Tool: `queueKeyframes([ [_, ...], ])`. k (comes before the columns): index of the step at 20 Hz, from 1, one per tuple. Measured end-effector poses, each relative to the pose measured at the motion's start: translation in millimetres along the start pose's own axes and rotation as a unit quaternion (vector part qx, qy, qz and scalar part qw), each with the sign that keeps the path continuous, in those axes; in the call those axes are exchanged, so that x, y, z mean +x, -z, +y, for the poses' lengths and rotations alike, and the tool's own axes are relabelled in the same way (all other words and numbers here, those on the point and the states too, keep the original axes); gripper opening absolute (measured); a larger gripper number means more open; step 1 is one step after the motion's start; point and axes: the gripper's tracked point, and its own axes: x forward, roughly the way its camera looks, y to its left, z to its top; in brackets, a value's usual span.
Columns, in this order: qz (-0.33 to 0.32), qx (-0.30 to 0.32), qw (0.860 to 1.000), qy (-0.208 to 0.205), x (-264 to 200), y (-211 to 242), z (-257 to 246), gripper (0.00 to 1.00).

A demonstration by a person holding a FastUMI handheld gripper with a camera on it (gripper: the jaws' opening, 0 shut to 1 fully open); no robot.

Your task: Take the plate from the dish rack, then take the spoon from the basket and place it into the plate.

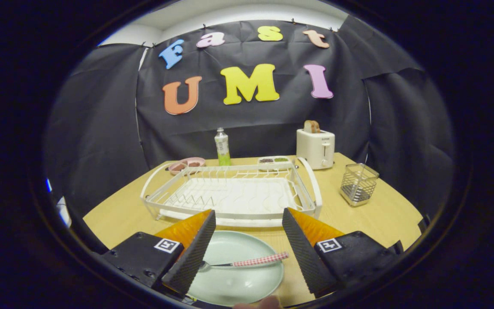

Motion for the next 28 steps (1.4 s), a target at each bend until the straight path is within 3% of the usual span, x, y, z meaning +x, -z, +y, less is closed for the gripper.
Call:
queueKeyframes([
  [8, -0.113, -0.042, 0.992, 0.049, -51, -51, -28, 1.0],
  [28, -0.149, -0.006, 0.986, 0.072, -94, -61, -50, 1.0],
])
